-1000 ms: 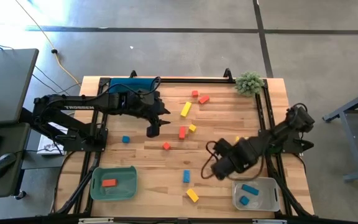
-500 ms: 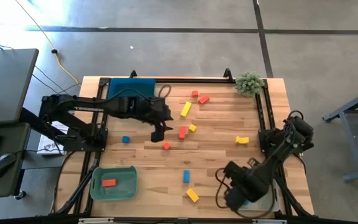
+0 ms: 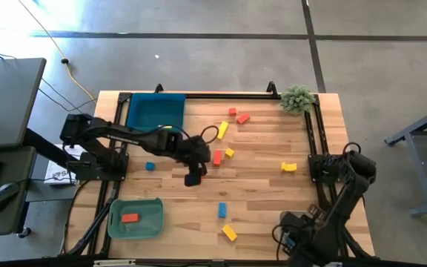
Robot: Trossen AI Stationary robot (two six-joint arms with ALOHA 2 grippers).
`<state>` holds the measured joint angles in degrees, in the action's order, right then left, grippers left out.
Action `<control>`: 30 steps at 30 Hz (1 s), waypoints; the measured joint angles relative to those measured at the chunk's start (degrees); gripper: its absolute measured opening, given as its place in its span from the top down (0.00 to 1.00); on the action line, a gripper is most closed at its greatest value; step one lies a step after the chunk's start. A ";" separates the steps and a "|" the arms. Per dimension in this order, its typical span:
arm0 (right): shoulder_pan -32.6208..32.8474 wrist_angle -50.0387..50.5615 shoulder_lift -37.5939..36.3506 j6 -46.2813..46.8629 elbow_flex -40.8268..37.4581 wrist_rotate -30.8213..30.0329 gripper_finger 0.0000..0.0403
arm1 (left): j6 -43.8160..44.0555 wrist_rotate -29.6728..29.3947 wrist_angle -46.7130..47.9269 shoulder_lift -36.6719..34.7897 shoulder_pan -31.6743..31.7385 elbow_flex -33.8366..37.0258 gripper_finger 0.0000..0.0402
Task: Sort & place blocks by color
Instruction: Put the top right blue block into the white bin, then put the bottom orange block into the green bin
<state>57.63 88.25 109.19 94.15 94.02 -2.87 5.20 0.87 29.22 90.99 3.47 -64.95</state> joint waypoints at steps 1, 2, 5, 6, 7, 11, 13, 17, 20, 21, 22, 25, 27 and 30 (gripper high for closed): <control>0.48 -0.02 0.41 0.35 0.00 0.22 0.73 | 0.19 -0.12 0.33 0.27 -0.15 0.00 0.51; 0.80 -0.06 0.75 0.98 0.00 0.66 0.72 | 0.21 -0.34 0.39 0.45 -0.24 0.00 0.51; 1.31 -0.14 1.71 2.29 -0.02 3.32 0.68 | 1.23 -0.66 0.85 1.51 -0.27 -0.02 0.51; 1.37 -0.14 2.02 2.47 -0.02 4.22 0.66 | 2.21 -0.66 1.49 1.95 -0.27 0.00 0.51; 1.37 -0.20 2.29 2.48 -0.02 5.05 0.64 | 3.23 -0.68 1.59 2.46 -0.27 0.00 0.51; 1.67 -0.20 2.91 3.08 -0.02 6.22 0.58 | 8.02 -0.68 2.19 3.93 -0.27 -0.02 0.51; 1.76 -0.26 3.01 3.78 -0.02 6.38 0.56 | 11.84 -0.68 3.21 4.84 -0.25 0.00 0.51; 1.76 -0.20 3.01 4.88 -0.02 6.40 0.53 | 18.60 -2.46 4.76 6.55 -0.10 -0.02 0.51; 1.76 -0.20 3.01 4.89 -0.02 6.38 0.53 | 22.71 -5.17 5.16 7.86 -0.10 -0.02 0.51; 1.76 -0.19 3.01 4.89 -0.02 6.38 0.53 | 24.00 -6.33 5.46 8.16 -0.10 -0.02 0.51; 1.76 -0.20 3.01 4.89 -0.02 6.34 0.53 | 25.25 -7.17 5.52 8.54 -0.10 -0.02 0.51; 1.76 -0.22 3.01 4.89 -0.02 6.14 0.53 | 27.35 -7.58 6.08 9.00 0.03 0.02 0.51; 1.76 -0.22 3.01 4.88 -0.02 6.14 0.53 | 28.56 -7.45 5.67 9.10 0.03 -0.02 0.51; 1.76 -0.24 3.01 4.88 -0.02 6.10 0.53 | 29.47 -7.08 6.53 9.43 -0.11 0.00 0.51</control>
<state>59.40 88.01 112.20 99.03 94.00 3.22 34.67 -6.21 35.75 100.42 3.37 -64.95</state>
